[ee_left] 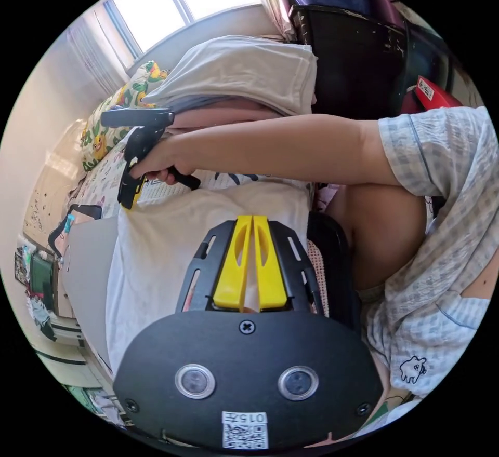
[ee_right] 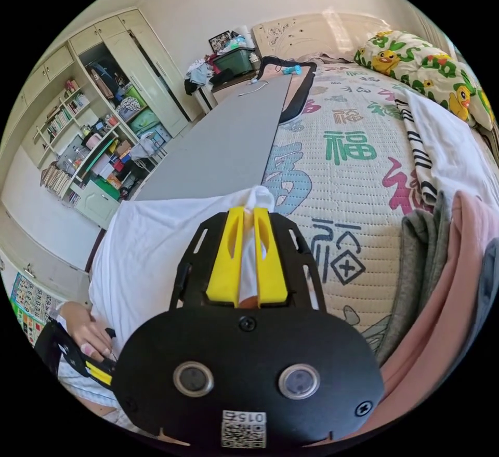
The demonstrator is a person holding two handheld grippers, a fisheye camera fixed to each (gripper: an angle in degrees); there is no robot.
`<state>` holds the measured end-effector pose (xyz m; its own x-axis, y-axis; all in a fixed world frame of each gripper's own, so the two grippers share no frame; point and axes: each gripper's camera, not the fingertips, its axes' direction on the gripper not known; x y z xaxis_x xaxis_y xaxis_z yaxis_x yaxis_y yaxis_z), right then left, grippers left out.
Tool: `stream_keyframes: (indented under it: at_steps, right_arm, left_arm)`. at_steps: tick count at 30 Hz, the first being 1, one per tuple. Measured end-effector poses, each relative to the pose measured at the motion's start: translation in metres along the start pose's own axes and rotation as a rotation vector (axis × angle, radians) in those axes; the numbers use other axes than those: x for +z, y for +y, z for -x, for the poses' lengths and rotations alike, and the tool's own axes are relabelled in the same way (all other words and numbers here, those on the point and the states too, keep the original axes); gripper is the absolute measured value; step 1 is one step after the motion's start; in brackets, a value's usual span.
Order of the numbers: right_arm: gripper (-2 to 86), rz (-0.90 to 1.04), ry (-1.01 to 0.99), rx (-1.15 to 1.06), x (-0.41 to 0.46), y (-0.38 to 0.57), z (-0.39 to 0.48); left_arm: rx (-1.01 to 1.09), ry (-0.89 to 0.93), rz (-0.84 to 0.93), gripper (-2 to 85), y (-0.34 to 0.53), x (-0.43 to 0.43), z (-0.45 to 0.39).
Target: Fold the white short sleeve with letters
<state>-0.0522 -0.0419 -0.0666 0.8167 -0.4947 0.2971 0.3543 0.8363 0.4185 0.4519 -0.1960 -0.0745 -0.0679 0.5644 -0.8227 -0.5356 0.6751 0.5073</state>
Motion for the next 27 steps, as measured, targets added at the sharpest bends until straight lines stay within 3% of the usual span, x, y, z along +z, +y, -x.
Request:
stream_keyframes:
  at_steps: [4,8,13,15,27]
  right_arm:
    - [3.7,-0.043,0.066,-0.017,-0.01,-0.009,0.011]
    - [3.9,0.002,0.134,-0.051,-0.002,-0.013,0.022]
    - [4.0,-0.004,0.106,-0.037,-0.01,-0.011,0.027]
    - [4.0,-0.012,0.105,-0.031,-0.015,-0.007,0.03]
    - [3.5,-0.011,0.317,-0.165,0.004,0.026,0.061]
  left_arm:
    - [0.055,0.176,-0.074,-0.1,-0.007,-0.025,0.003]
    - [-0.011,-0.103,-0.068,1.2,-0.021,-0.036,0.008]
    - [-0.144,-0.086,-0.021,8.0,-0.046,-0.031,0.04]
    - [-0.146,-0.156,0.042,9.3,-0.056,-0.02,0.049]
    - [0.026,-0.183,0.032,1.1,-0.065,-0.041,0.037]
